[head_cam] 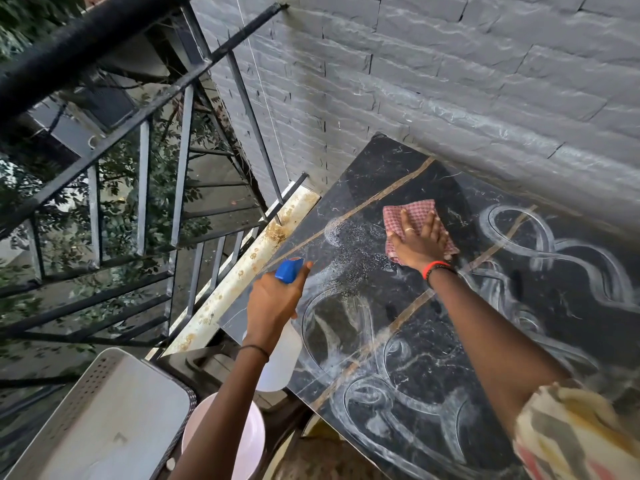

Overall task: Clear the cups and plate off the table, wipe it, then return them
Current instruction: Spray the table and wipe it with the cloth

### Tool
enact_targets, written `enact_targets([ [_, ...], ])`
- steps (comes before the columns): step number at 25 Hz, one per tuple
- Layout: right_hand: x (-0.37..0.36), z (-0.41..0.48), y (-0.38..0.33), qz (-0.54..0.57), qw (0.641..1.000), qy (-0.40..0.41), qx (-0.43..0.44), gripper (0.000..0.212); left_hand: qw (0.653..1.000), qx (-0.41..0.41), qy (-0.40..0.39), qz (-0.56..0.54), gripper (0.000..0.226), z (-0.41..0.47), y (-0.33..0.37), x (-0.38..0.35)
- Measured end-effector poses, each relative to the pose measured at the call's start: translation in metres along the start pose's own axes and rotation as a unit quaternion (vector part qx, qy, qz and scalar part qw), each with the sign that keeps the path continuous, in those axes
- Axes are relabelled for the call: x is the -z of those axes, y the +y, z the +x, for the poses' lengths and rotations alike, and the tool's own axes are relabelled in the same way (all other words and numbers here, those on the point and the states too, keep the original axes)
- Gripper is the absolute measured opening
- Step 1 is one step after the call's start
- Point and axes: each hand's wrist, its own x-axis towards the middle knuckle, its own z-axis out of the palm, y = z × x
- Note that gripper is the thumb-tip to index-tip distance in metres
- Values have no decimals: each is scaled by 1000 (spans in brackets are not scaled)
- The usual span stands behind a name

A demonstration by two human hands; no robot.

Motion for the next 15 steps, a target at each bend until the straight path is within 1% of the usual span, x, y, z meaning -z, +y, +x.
enact_targets([
  [2,-6,0,-42,-28,998,0,53,66,1000,13,2,5,67,3,-4,0],
  [4,-22,-13,-80,-51,991,-2,126,66,1000,15,-1,4,60,5,-5,1],
  [6,-43,-36,-99,-64,981,2,183,64,1000,16,0,-7,55,10,-3,2],
  [8,-61,-64,-93,-75,974,16,214,62,1000,20,1,-12,59,16,1,2],
  [11,-70,-88,-51,-91,968,21,234,63,1000,13,3,-4,62,23,8,3],
  [15,-49,-71,-2,-102,976,36,188,62,1000,16,-1,-9,67,29,10,2],
])
